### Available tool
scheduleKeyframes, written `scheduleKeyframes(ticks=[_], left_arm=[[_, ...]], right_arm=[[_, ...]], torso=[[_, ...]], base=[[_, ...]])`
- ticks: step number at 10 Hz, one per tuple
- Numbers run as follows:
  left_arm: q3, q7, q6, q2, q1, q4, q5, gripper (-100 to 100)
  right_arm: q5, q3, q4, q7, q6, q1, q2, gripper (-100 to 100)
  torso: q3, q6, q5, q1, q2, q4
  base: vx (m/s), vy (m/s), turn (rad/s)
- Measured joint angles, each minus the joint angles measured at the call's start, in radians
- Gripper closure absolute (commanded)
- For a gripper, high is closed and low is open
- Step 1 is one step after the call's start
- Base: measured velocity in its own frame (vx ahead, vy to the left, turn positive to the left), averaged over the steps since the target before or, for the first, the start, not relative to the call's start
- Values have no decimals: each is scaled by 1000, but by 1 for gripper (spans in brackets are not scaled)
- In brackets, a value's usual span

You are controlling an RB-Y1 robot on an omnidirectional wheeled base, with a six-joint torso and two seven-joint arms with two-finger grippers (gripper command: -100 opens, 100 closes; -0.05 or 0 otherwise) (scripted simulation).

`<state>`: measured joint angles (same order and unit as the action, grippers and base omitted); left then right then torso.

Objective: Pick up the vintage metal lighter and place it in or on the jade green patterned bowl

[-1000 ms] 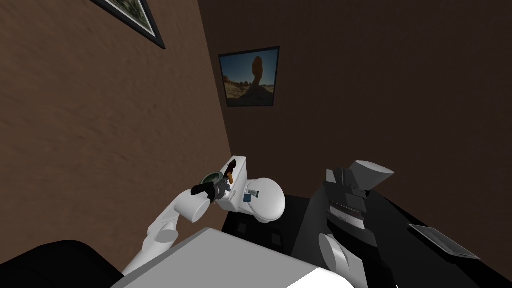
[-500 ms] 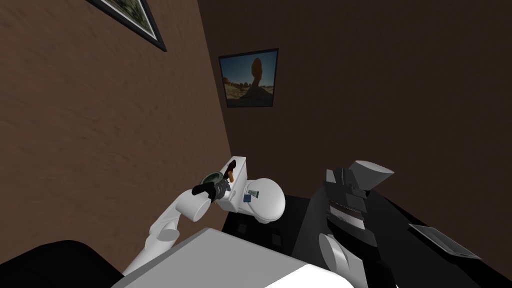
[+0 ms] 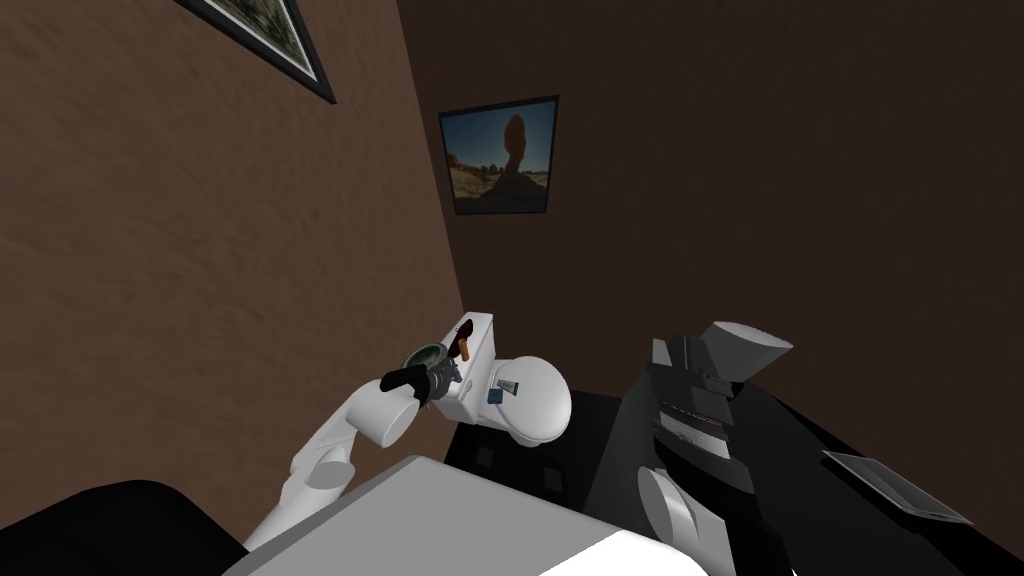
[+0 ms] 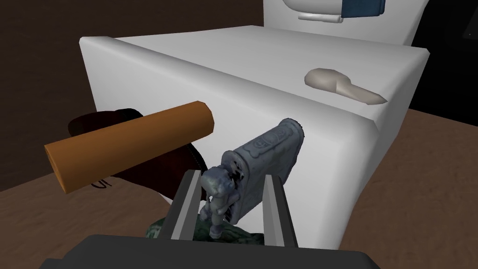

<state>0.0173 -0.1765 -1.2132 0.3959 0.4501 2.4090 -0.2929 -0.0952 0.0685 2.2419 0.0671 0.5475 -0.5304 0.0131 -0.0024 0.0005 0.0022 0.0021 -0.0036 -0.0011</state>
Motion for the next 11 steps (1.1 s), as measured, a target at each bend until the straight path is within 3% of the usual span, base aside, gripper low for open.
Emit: scheduleKeyframes(ticks=[1,2,8,11], left_arm=[[0,-1,-2,0,0,1,0,0],[0,-1,-2,0,0,1,0,100],[11,51,-108,-25,-74,50,11,100],[23,74,-166,-36,-123,71,21,100]], right_arm=[[0,0,0,0,0,0,0,0],[0,0,0,0,0,0,0,0],[0,0,0,0,0,0,0,0],[0,0,0,0,0,0,0,0]], torso=[[0,0,0,0,0,0],[0,0,0,0,-1,0],[2,1,-3,-9,2,1],[1,1,-2,-5,1,1]], base=[[0,0,0],[-12,-56,34],[-21,-100,42],[-14,-36,9]])
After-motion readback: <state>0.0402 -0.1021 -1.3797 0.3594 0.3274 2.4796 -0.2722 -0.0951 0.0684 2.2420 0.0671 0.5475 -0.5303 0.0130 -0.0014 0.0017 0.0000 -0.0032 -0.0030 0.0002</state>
